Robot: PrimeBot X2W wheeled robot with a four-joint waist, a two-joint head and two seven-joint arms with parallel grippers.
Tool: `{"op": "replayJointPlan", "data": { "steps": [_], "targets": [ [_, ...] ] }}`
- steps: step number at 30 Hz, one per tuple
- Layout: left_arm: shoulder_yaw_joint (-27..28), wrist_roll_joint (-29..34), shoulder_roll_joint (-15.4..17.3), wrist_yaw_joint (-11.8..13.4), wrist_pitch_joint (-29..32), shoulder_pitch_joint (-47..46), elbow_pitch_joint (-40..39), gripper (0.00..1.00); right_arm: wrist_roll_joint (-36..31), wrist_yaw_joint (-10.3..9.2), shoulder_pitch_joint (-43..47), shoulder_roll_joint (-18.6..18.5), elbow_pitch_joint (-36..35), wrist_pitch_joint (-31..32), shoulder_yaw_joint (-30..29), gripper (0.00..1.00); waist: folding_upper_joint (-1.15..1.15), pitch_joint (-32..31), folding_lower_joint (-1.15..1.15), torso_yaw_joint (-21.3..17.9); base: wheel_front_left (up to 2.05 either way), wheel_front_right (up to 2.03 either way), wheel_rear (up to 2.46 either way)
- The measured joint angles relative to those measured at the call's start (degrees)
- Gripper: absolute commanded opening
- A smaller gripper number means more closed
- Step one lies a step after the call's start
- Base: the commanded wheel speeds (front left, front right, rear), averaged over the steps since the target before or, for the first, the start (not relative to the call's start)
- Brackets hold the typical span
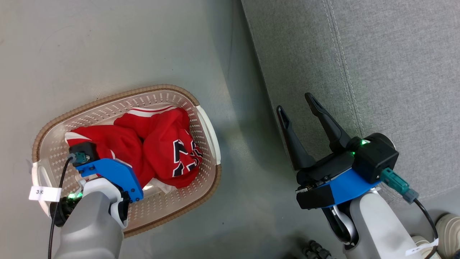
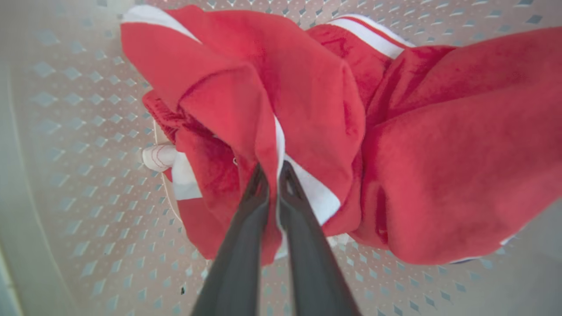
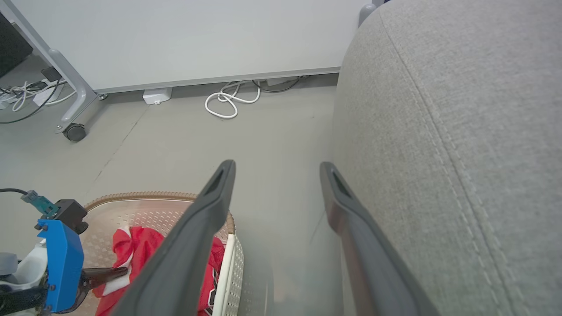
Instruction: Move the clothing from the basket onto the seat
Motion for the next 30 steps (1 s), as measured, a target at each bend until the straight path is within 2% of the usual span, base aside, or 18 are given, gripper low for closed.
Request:
{"op": "replayJointPlan", "data": {
  "steps": [17,23,30],
  "targets": [
    [-1.5,-1.0,-0.8,-2.1,-1.5,-0.3,1.3,0.0,0.4,0.0,-0.2,0.0,0.9,0.0,0.3,1.0,0.0,-1.6,0.0,1.2,0.0,0.0,0.0],
    [-2.5,-1.2,-1.6,-5.3,-4.2,0.3,1.4,0.0,0.4,0.0,-0.1,0.0,2.5,0.0,0.2,1.0,0.0,-6.3,0.0,3.5,0.0,0.0,0.0],
    [-3.4,-2.6,-2.6,-8.2,-8.3,2.1,1.0,0.0,0.0,0.0,0.8,0.0,4.5,0.5,-0.5,1.0,0.0,-14.9,-0.02,7.4,0.0,0.0,0.0]
  ]
}}
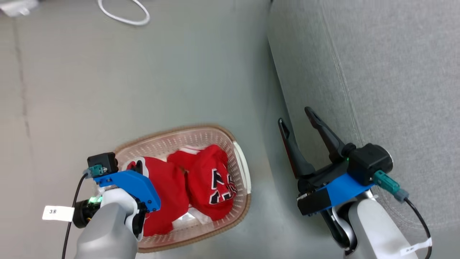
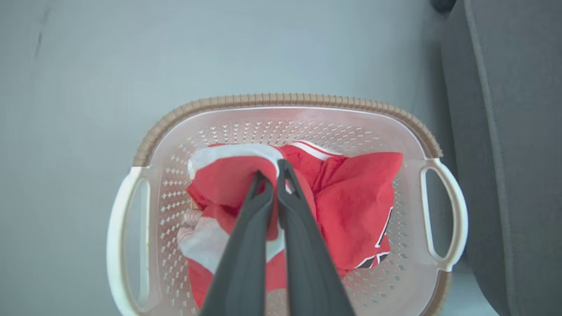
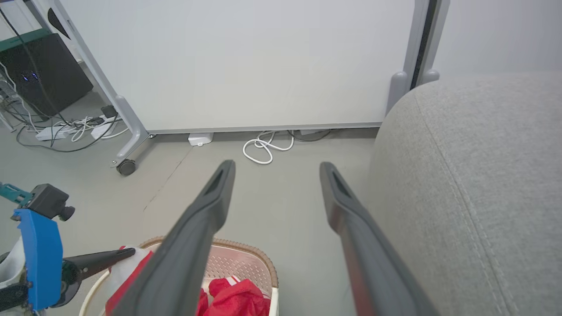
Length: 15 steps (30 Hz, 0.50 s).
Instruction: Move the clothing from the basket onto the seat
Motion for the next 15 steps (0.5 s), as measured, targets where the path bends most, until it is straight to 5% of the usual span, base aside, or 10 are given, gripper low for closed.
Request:
{"op": "replayJointPlan", "data": {
  "steps": [8,15],
  "targets": [
    [-2.6,-4.7,-0.3,-1.9,-3.5,1.6,-4.1,0.0,-0.2,0.0,2.9,0.0,1.5,1.4,-1.3,1.0,0.0,-9.4,0.0,3.1,0.0,0.0,0.0],
    [-11.1,-12.9,-0.4,-1.9,-3.4,3.4,-14.5,0.0,-0.2,0.0,5.2,0.0,2.0,2.3,-2.7,1.0,0.0,-16.4,0.0,5.1,0.0,0.0,0.0]
  ]
}}
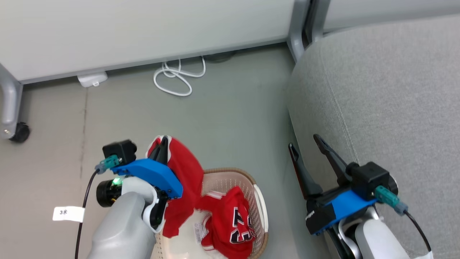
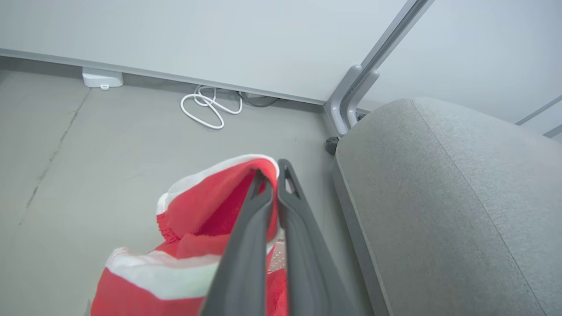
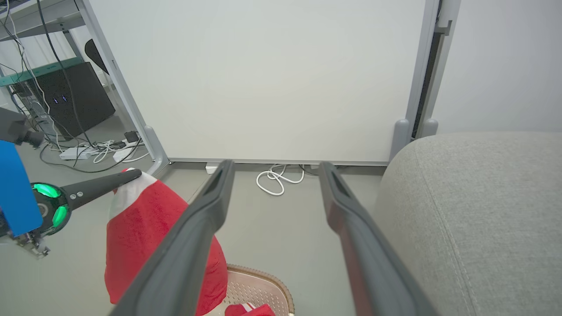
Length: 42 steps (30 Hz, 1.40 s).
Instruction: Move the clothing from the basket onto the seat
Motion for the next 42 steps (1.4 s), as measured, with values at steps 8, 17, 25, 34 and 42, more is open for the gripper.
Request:
{"op": "replayJointPlan", "data": {
  "steps": [8,17,25,34,42],
  "targets": [
    [-4.6,-3.0,0.0,-0.1,0.0,-0.9,-9.5,0.0,-0.2,0.0,3.1,0.0,-0.5,1.6,-1.0,1.0,0.0,-6.4,0.0,1.9,0.0,0.0,0.0],
    [-9.3,-3.4,0.0,0.6,4.4,-6.9,-16.9,0.0,-0.2,0.0,4.4,0.0,-1.6,3.2,-0.5,1.0,0.0,-8.5,0.01,3.4,0.0,0.0,0.0],
    [-13.3,-4.8,0.0,2.6,6.4,-9.8,-21.2,0.0,-0.1,0.0,4.9,0.0,-1.7,4.4,1.0,1.0,0.0,-9.1,0.02,3.8,0.0,0.0,0.0],
    [-16.0,-6.6,0.0,3.7,6.5,-9.8,-22.2,0.0,-0.2,0.0,4.2,0.0,-1.0,5.5,2.6,1.0,0.0,-8.8,0.02,4.1,0.0,0.0,0.0],
    [-18.5,-7.4,0.0,3.6,6.9,-9.9,-23.1,0.0,0.4,0.0,-1.0,0.0,3.1,7.4,4.7,1.0,0.0,-9.0,0.02,4.2,0.0,0.0,0.0]
  ]
}}
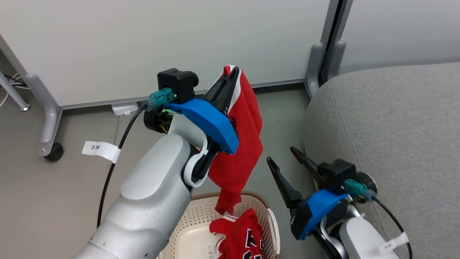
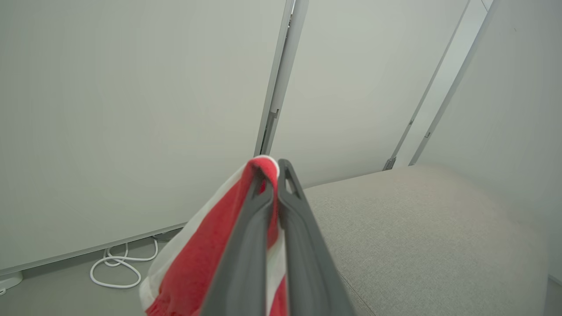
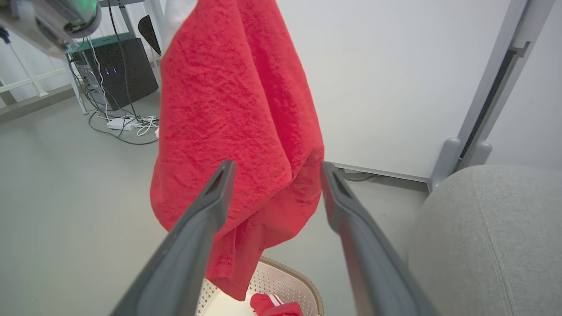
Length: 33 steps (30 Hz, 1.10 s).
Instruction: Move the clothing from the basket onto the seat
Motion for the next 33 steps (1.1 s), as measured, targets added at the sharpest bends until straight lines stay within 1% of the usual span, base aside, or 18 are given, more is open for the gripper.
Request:
{"op": "replayJointPlan", "data": {
  "steps": [10,17,25,33],
  "targets": [
    [-3.1,-1.9,0.0,-0.8,0.8,0.0,-2.3,0.0,1.6,0.0,-11.3,0.0,11.8,1.2,5.1,1.0,0.0,0.0,0.0,0.9,0.0,0.0,0.0],
    [-5.4,-3.5,0.0,-1.5,2.0,0.0,-4.4,0.0,4.0,0.0,-16.2,0.0,19.0,0.6,8.9,1.0,0.0,0.0,0.0,1.9,0.0,0.0,0.0],
    [-7.3,-4.9,0.0,-2.3,3.6,0.0,-6.7,0.0,8.1,0.01,-19.6,0.0,22.8,-1.5,13.2,1.0,0.0,0.2,0.0,2.7,0.0,0.0,0.0],
    [-7.7,-6.4,0.0,-2.6,4.1,0.0,-8.8,0.0,11.4,0.01,-21.3,0.0,26.4,-2.6,15.0,1.0,0.0,0.1,0.0,2.7,0.0,0.0,0.0]
  ]
}}
